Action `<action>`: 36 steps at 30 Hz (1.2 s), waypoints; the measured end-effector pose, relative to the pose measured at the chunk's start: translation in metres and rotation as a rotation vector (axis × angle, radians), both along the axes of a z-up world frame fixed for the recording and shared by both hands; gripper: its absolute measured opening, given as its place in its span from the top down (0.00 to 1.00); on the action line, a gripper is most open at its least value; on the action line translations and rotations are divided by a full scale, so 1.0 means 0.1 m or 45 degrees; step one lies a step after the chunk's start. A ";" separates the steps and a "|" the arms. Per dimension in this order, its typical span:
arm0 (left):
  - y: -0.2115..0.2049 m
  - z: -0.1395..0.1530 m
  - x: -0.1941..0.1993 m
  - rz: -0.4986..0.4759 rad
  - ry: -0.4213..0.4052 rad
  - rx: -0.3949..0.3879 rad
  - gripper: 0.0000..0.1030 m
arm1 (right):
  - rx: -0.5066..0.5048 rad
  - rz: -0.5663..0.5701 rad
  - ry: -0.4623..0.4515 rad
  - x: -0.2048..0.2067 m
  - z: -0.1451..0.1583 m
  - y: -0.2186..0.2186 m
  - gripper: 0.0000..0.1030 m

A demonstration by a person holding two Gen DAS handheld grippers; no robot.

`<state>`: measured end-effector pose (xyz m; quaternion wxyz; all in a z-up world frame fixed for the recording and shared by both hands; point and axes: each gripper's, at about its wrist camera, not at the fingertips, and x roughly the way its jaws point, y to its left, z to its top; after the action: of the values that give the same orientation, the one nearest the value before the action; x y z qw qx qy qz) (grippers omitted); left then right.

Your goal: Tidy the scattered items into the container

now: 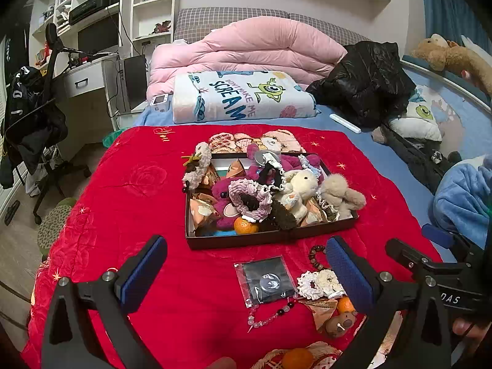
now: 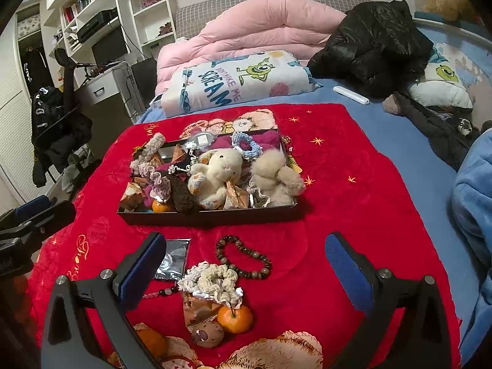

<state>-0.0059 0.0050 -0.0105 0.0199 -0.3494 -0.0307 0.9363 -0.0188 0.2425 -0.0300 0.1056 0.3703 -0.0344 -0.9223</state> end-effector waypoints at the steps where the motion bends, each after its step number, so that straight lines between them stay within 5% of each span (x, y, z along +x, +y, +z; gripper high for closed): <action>1: 0.00 0.00 0.00 0.002 -0.002 -0.003 0.00 | 0.002 0.001 0.000 0.00 0.00 0.00 0.00; 29: 0.01 -0.12 -0.09 0.011 -0.036 -0.027 0.00 | -0.003 0.025 -0.013 -0.02 -0.03 -0.02 0.00; 36: 0.03 -0.26 -0.20 0.005 -0.076 -0.033 0.00 | -0.087 0.053 -0.063 -0.06 -0.10 0.03 0.00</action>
<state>-0.0258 0.0082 -0.0362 0.0124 -0.3773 -0.0200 0.9258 -0.0251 0.2450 -0.0398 0.1365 0.3898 -0.0607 -0.9087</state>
